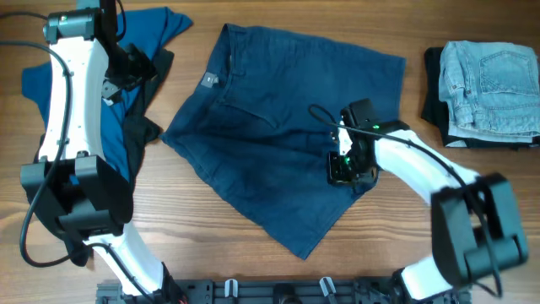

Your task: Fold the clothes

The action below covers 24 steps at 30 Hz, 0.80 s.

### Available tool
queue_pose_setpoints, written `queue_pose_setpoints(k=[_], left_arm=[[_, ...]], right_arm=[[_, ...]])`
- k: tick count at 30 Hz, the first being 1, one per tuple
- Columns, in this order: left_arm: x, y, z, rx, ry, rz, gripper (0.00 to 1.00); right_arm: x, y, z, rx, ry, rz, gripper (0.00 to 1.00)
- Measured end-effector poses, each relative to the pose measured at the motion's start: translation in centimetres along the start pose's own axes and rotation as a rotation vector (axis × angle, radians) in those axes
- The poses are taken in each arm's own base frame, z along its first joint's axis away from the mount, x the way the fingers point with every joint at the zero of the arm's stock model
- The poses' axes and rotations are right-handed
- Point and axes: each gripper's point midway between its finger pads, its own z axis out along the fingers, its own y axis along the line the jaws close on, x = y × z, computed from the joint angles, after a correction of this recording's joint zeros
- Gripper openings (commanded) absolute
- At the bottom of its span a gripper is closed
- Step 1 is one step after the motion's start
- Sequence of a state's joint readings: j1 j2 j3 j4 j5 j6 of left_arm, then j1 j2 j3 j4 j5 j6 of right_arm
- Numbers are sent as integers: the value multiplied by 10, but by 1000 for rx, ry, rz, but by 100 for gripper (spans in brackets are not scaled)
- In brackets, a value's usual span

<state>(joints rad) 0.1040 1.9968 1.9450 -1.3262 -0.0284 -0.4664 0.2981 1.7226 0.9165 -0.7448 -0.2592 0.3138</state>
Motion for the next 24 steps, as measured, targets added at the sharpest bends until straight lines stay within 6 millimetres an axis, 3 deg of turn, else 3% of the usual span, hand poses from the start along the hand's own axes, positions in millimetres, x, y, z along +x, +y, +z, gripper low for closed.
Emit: queue_pose_setpoints(k=[4, 9, 12, 14, 18, 24], left_arm=[[0, 0, 0, 0, 0, 16, 73], [0, 0, 0, -1, 0, 43, 75], [0, 0, 0, 0, -1, 48, 78], [-2, -1, 0, 2, -7, 54, 79], [-3, -2, 0, 6, -12, 58, 80], [-5, -3, 0, 10, -20, 61, 81]], right_arm=[[-3, -9, 6, 6, 31, 111, 4], [-12, -17, 6, -117, 69, 250, 4], [-32, -37, -1, -173, 16, 333, 4], [-51, -62, -10, -190, -51, 391, 4], [-71, -98, -22, -170, -127, 424, 4], [-91, -119, -31, -64, -171, 348, 4]])
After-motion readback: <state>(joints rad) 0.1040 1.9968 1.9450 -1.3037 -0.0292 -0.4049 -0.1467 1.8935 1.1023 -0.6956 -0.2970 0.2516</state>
